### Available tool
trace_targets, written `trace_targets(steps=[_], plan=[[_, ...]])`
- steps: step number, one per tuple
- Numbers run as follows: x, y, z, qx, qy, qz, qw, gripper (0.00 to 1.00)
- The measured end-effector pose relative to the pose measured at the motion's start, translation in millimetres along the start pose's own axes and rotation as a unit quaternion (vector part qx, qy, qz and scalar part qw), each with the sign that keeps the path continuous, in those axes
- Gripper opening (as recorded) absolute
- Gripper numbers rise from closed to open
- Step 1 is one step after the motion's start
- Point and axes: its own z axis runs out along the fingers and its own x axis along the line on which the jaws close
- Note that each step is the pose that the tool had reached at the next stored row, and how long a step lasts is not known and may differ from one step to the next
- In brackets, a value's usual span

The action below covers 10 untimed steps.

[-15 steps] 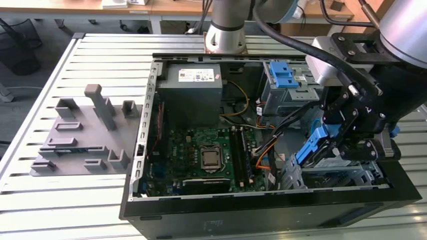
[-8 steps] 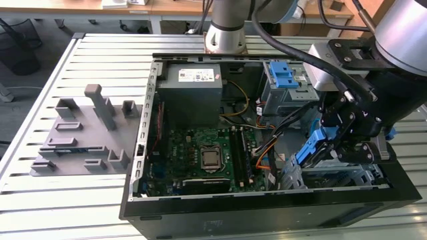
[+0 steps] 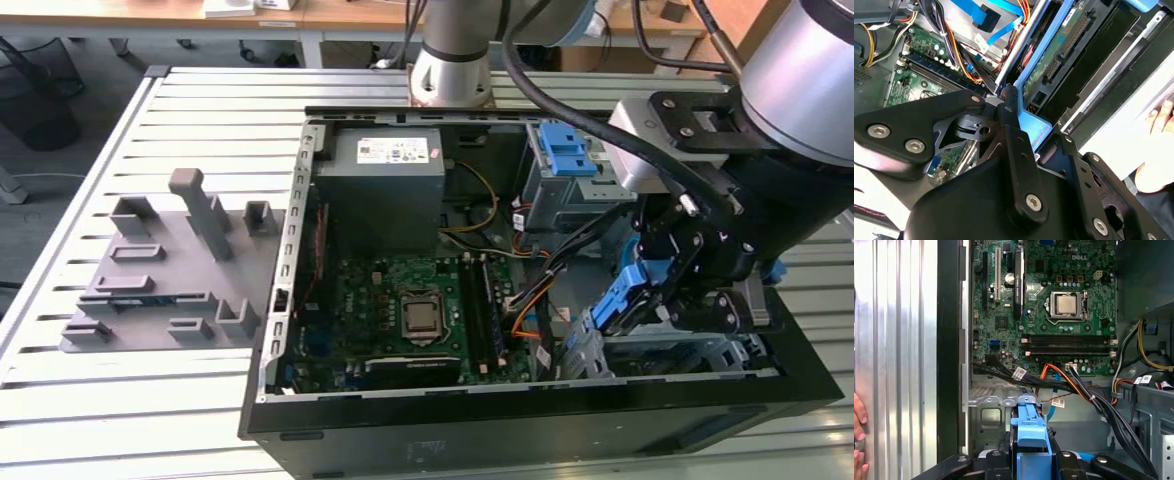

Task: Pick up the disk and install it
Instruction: 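Insert the disk into the insertion slot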

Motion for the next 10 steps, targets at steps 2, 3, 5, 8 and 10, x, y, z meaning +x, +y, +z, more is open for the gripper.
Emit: trace_targets(steps=[2,3,5,8,10], plan=[[0.1,0.0,1.9,0.0000,-0.0001,0.000,1.0000,0.36],[0.1,0.0,2.6,0.0000,0.0001,0.000,1.0000,0.36],[0.1,-0.1,3.8,0.0000,0.0002,0.000,1.0000,0.36],[0.2,-0.1,4.2,0.0000,0.0001,0.000,1.0000,0.36],[0.2,-0.1,4.3,0.0000,0.0000,0.000,1.0000,0.36]])
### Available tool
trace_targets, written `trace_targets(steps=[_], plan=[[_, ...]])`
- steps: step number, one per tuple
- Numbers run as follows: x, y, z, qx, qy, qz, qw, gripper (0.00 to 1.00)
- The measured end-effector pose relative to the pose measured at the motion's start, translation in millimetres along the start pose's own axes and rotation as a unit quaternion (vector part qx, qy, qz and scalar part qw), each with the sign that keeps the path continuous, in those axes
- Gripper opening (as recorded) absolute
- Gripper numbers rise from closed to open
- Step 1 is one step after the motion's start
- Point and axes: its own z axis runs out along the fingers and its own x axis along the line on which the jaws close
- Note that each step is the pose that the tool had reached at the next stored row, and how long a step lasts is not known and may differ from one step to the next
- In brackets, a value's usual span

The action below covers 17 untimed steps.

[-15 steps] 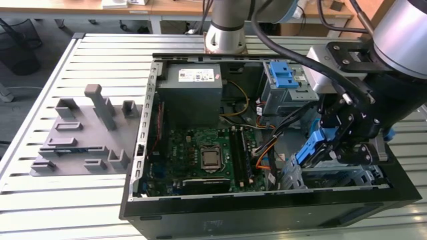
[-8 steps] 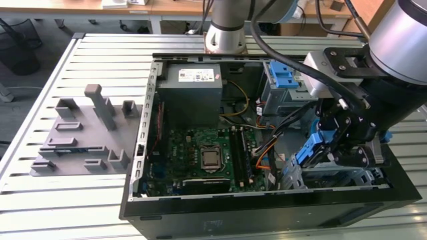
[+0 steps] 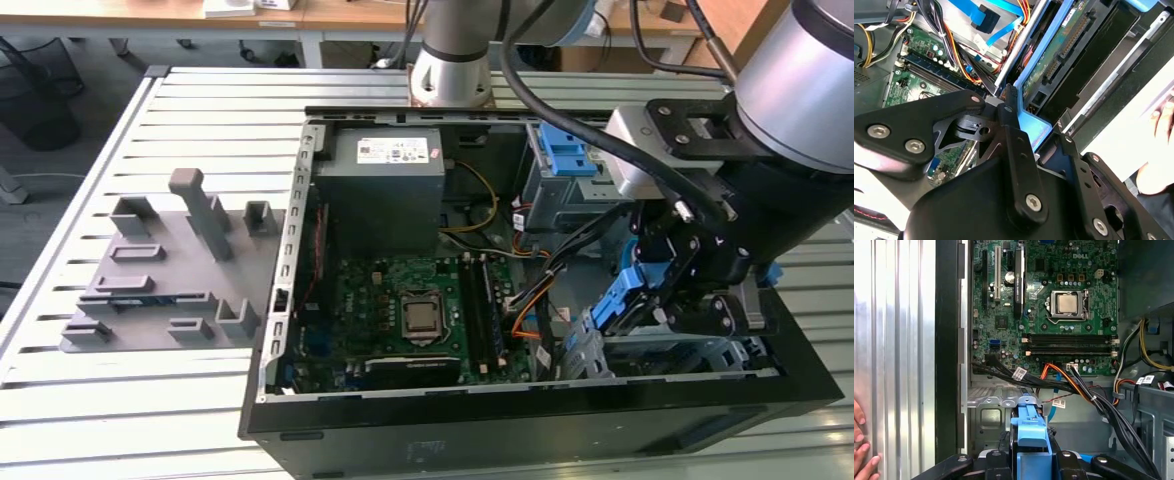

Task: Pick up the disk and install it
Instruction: 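Insert the disk into the insertion slot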

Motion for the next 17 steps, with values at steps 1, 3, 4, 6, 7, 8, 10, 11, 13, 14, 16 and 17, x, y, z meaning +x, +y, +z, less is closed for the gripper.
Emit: trace_targets(steps=[1,3,4,6,7,8,10,11,13,14,16,17], plan=[[0.0,0.0,0.1,0.0000,0.0000,0.000,1.0000,0.36],[0.0,0.0,0.9,0.0000,-0.0001,0.000,1.0000,0.36],[0.1,0.0,1.4,0.0000,-0.0001,0.000,1.0000,0.36],[0.1,0.0,2.6,0.0000,0.0000,0.000,1.0000,0.36],[0.1,0.0,3.3,0.0000,0.0001,0.000,1.0000,0.36],[0.2,0.0,4.0,0.0000,0.0000,0.000,1.0000,0.36],[0.2,0.0,5.1,0.0000,0.0001,0.000,1.0000,0.36],[0.2,-0.1,5.6,0.0000,0.0001,0.000,1.0000,0.36],[0.2,-0.1,6.2,0.0000,0.0000,0.000,1.0000,0.36],[0.4,-0.1,6.8,0.0001,-0.0004,0.000,1.0000,0.38],[0.4,-0.1,6.7,0.0000,-0.0002,0.000,1.0000,0.43],[0.3,-0.1,6.4,0.0000,0.0000,0.000,1.0000,0.43]])
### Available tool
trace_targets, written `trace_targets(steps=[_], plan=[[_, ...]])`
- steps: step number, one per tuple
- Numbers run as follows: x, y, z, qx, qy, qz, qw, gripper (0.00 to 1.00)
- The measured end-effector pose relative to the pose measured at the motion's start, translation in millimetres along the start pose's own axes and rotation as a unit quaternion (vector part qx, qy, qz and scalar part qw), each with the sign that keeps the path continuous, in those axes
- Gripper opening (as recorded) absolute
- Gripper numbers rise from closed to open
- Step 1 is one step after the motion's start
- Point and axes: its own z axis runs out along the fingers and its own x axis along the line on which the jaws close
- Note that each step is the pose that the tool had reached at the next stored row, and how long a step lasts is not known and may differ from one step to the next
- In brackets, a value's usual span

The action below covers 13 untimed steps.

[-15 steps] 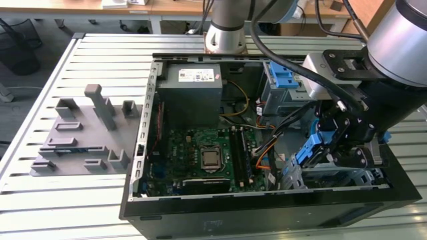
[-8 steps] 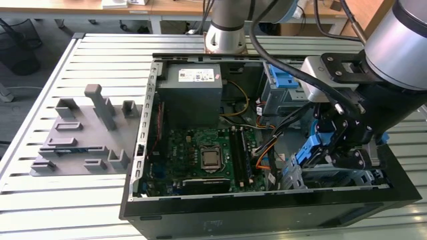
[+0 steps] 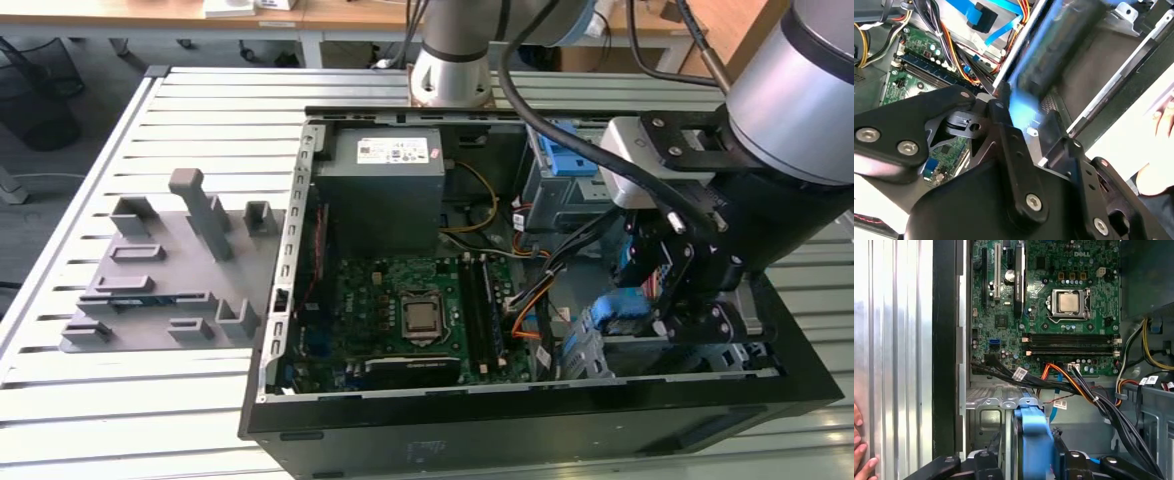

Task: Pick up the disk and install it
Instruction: 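Insert the disk into the insertion slot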

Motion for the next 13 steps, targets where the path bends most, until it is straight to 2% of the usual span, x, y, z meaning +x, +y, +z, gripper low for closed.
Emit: trace_targets(steps=[1,7,8,9,10,12,13], plan=[[0.0,0.0,0.0,0.0000,0.0000,0.000,1.0000,0.50],[0.0,0.0,0.0,0.0000,0.0001,0.000,1.0000,0.50],[0.0,0.0,0.0,0.0000,0.0001,0.000,1.0000,0.49],[0.0,0.0,0.0,0.0000,0.0000,0.000,1.0000,0.42],[0.0,0.0,0.0,0.0000,0.0001,0.000,1.0000,0.42],[0.0,0.0,0.1,0.0000,0.0001,0.000,1.0000,0.31],[0.0,0.0,0.1,0.0000,0.0001,0.000,1.0000,0.31]])
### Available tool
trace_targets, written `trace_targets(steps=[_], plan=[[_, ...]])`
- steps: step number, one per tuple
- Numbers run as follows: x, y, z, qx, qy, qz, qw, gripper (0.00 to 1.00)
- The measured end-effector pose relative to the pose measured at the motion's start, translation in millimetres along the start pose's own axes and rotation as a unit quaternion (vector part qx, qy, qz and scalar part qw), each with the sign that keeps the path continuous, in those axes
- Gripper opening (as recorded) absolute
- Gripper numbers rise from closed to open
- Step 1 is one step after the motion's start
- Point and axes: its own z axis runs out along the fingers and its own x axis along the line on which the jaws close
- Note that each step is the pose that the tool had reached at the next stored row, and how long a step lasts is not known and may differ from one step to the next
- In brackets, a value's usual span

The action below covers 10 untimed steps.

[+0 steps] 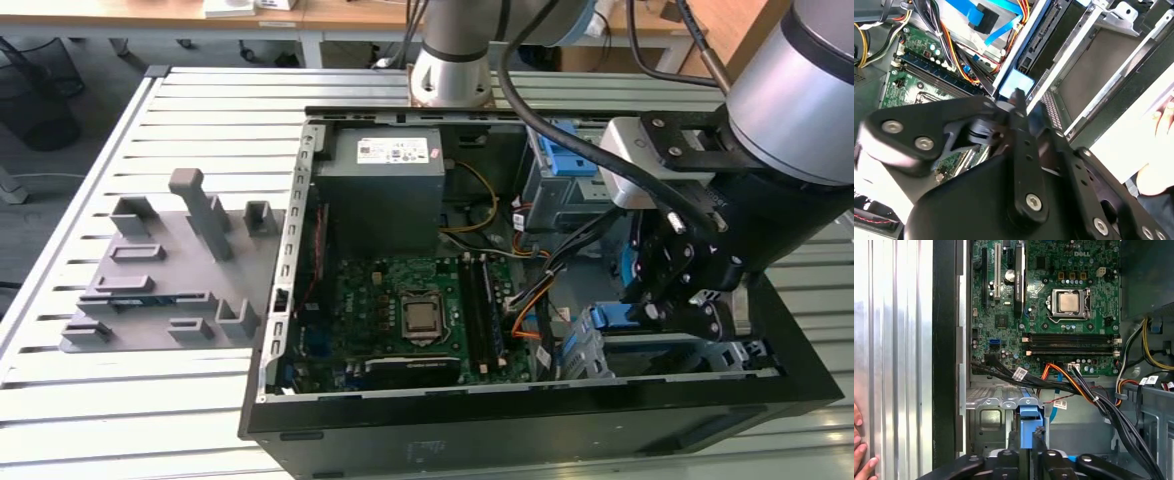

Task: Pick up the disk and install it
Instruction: 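Insert the disk into the insertion slot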

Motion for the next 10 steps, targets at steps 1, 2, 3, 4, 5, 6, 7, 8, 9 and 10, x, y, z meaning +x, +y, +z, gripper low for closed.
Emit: trace_targets(steps=[1,2,3,4,5,6,7,8,9,10], plan=[[0.0,0.0,0.0,0.0000,0.0000,0.000,1.0000,0.25],[0.0,0.0,0.0,0.0000,0.0000,0.000,1.0000,0.19],[0.0,0.0,0.0,0.0000,0.0000,0.000,1.0000,0.19],[0.0,0.0,0.1,0.0000,0.0000,0.000,1.0000,0.12],[0.0,0.0,0.1,0.0000,0.0000,0.000,1.0000,0.12],[0.0,0.0,0.1,0.0000,0.0000,0.000,1.0000,0.12],[0.0,0.0,0.1,0.0000,0.0000,0.000,1.0000,0.12],[0.0,0.0,0.1,0.0000,0.0000,0.000,1.0000,0.12],[0.0,0.0,0.1,0.0000,0.0000,0.000,1.0000,0.12],[0.0,0.0,0.2,0.0000,0.0000,0.000,1.0000,0.12]])
